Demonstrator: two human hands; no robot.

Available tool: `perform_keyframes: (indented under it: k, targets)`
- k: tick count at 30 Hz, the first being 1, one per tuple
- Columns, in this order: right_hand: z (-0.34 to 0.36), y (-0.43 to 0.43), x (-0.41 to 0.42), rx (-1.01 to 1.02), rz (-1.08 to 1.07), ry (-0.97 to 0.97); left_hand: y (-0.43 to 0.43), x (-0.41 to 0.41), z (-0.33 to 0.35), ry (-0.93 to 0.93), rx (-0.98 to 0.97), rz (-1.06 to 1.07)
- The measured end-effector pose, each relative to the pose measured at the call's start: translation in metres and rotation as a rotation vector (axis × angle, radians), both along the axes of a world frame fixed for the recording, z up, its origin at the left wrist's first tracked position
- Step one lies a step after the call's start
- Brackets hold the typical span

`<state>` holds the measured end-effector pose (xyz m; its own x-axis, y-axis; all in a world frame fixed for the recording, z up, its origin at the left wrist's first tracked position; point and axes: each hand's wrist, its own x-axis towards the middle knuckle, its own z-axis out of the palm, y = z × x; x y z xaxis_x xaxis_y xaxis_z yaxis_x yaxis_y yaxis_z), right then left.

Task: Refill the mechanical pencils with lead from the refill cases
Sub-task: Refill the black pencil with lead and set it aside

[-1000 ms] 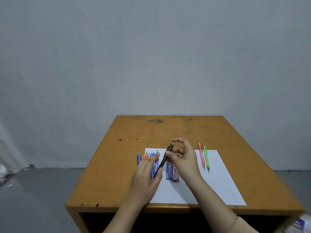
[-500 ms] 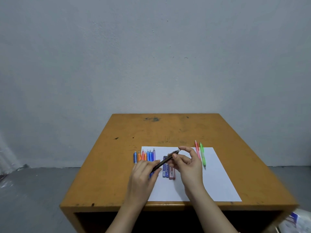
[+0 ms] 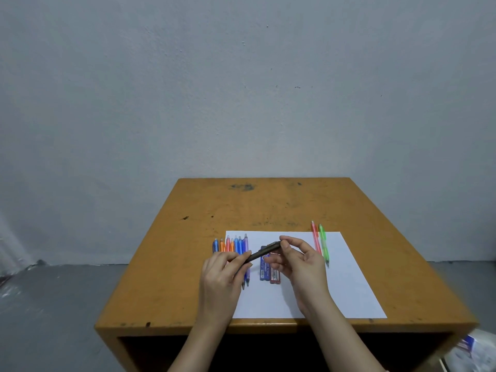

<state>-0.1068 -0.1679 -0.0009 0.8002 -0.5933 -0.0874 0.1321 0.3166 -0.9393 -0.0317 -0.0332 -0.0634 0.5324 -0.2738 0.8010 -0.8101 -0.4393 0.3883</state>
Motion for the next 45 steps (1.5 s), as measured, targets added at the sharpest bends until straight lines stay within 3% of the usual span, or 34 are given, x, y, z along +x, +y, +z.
perform_keyframes:
  k: [7,15,21,30,45]
  targets:
    - [-0.001,-0.008,0.000,-0.066,-0.030,0.027,0.001,-0.003,0.002,-0.037,0.046,0.020]
    - [-0.004,-0.033,0.014,0.006,-0.187,-0.063,0.003,0.001,-0.002,0.019,0.013,0.077]
    - [-0.012,-0.051,0.039,-0.411,-0.213,0.224,0.001,0.002,-0.002,0.019,0.017,0.087]
    - [-0.021,-0.055,0.068,-0.808,-0.097,0.339,0.002,0.001,-0.002,0.059,0.024,0.101]
    - [-0.048,-0.062,0.077,-0.990,-0.072,0.379,0.002,0.000,-0.003,0.066,0.025,0.100]
